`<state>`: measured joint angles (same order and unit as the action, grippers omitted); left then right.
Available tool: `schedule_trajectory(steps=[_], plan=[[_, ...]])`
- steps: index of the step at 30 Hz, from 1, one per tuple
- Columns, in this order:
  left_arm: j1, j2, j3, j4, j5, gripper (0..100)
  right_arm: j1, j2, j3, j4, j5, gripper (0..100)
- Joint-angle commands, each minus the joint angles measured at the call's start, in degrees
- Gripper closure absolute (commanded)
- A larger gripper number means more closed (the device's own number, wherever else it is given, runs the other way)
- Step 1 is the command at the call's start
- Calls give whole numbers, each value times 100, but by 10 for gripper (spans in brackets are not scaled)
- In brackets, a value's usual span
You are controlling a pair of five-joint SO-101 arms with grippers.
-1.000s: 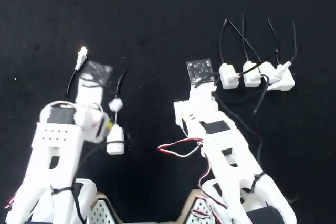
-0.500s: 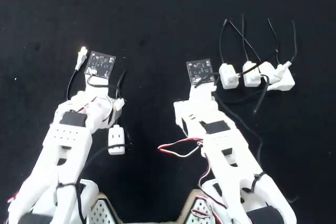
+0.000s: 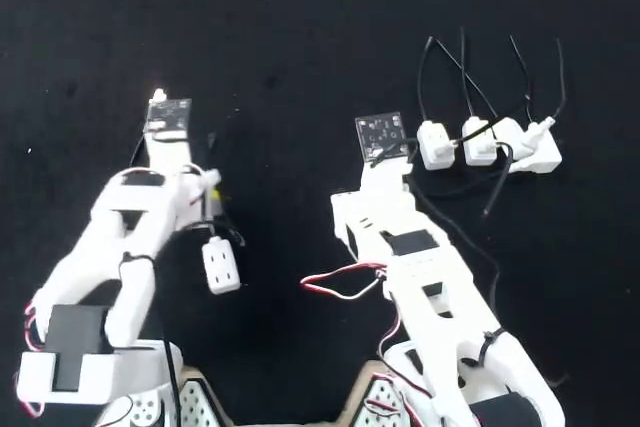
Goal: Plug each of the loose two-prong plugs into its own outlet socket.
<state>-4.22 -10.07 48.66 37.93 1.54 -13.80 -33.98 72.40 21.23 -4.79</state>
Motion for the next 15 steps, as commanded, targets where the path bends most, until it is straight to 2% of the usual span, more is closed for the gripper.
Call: schedule_trajectory(steps=[1, 6, 10, 13, 15], plan=[[-760, -246, -585, 1160, -26, 783, -44, -207, -286, -123, -18, 723], [-1525, -712, -681, 2523, -1125, 785, -62, -207, -286, -123, -18, 723], [-2009, -1248, -734, 3191, -1978, 787, -62, -207, -286, -123, -18, 723], [-2070, -1802, -813, 3569, -2444, 785, -62, -207, -286, -123, -18, 723], [-1868, -2119, -716, 3763, -2734, 784, -53, -207, -286, -123, -18, 723]])
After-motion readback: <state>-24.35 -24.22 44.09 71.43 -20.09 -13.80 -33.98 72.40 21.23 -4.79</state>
